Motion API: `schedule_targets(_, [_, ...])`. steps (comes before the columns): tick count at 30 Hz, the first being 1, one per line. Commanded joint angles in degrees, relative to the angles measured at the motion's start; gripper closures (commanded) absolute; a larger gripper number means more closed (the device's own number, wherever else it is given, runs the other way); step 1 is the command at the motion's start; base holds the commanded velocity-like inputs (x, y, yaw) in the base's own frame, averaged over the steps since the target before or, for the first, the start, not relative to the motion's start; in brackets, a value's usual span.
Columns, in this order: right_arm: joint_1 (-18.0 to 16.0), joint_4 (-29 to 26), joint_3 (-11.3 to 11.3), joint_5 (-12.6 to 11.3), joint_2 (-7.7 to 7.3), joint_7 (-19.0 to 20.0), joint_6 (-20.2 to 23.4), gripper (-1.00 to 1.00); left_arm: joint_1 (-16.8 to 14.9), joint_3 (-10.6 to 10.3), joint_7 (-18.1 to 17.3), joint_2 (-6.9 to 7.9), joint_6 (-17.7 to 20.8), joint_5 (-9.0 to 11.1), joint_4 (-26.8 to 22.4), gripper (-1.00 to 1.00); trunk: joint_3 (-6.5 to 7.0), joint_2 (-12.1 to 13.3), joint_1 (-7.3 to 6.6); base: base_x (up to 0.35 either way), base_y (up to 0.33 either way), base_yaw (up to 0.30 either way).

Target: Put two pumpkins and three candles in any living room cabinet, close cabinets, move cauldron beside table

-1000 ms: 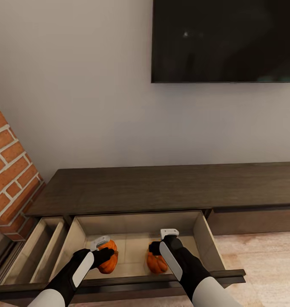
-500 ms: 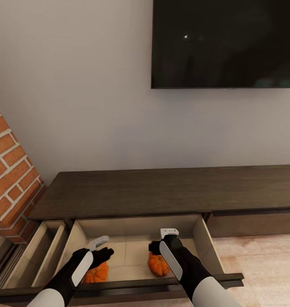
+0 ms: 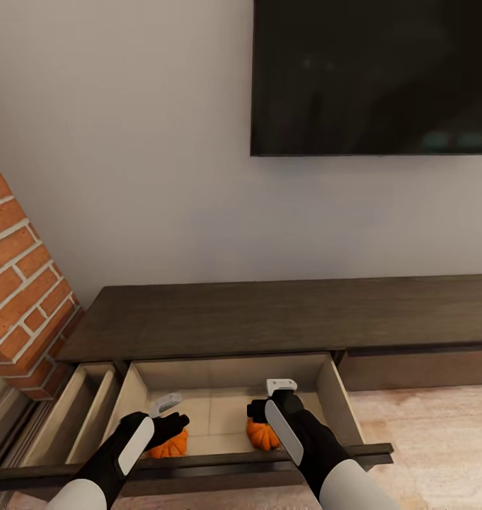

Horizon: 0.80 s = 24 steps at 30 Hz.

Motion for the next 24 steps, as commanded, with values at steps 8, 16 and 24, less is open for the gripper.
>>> schedule_targets(8, [0.00, 0.06, 0.00, -0.01, 0.00, 0.00, 0.00, -1.00, 0.00, 0.00, 0.00, -0.06, 0.15, 0.00, -0.01, -1.00, 1.44, 3.22, -1.76, -0.107, 0.000, 0.000])
schedule_targets(16, [0.00, 0.01, 0.00, -0.01, 0.00, 0.00, -0.06, -1.00, 0.00, 0.00, 0.00, -0.07, 0.16, 0.00, -0.01, -1.00, 2.88, 6.43, -3.52, -0.003, 0.000, 0.000])
schedule_targets(24, [0.00, -0.19, 0.00, -0.02, 0.00, -0.09, -1.50, -1.00, 0.00, 0.00, 0.00, -0.08, 0.25, 0.00, 0.00, -1.00, 4.31, 9.64, -5.28, 0.000, 0.000, 0.000])
